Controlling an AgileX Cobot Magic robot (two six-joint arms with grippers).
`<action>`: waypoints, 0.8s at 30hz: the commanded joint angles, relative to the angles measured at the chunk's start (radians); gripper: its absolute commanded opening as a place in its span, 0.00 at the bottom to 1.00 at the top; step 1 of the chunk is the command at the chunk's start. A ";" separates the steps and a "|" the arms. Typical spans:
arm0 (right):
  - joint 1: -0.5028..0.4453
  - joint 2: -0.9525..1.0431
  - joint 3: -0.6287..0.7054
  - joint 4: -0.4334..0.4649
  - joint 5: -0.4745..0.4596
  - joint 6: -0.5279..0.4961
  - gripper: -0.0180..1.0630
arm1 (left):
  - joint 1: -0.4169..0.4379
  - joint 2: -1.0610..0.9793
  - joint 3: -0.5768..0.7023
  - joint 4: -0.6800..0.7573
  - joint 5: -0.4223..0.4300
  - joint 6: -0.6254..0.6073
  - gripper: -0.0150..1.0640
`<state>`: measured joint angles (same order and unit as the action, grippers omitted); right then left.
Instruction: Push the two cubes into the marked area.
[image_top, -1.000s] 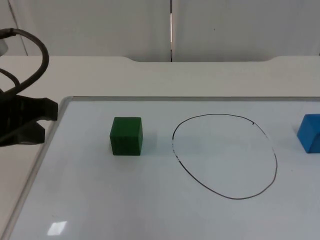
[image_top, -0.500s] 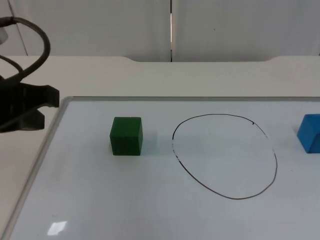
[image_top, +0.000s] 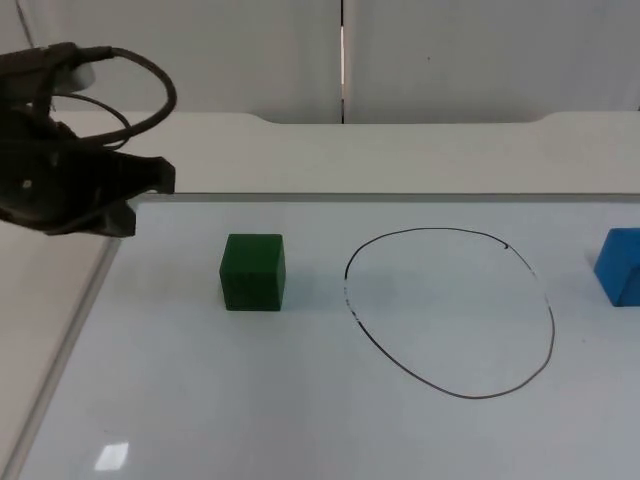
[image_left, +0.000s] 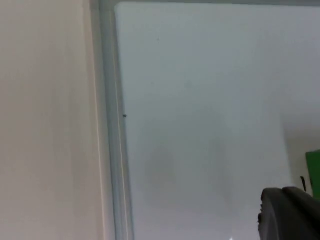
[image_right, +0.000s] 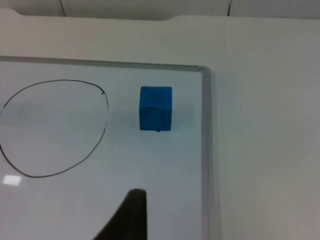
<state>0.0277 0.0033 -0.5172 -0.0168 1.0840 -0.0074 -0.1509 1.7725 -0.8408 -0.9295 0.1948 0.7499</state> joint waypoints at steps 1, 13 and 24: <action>-0.005 -0.003 0.002 -0.006 -0.005 0.000 0.99 | -0.006 0.041 -0.036 0.029 -0.002 0.005 0.01; -0.005 -0.003 0.002 -0.006 -0.005 0.000 0.99 | -0.016 0.189 -0.136 0.030 0.035 0.022 0.01; -0.005 -0.003 0.002 -0.006 -0.005 0.000 0.99 | -0.108 0.217 -0.142 0.023 0.003 0.026 0.01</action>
<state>0.0277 0.0033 -0.5172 -0.0168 1.0840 0.0000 -0.2446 1.9879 -0.9793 -0.9061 0.2118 0.7739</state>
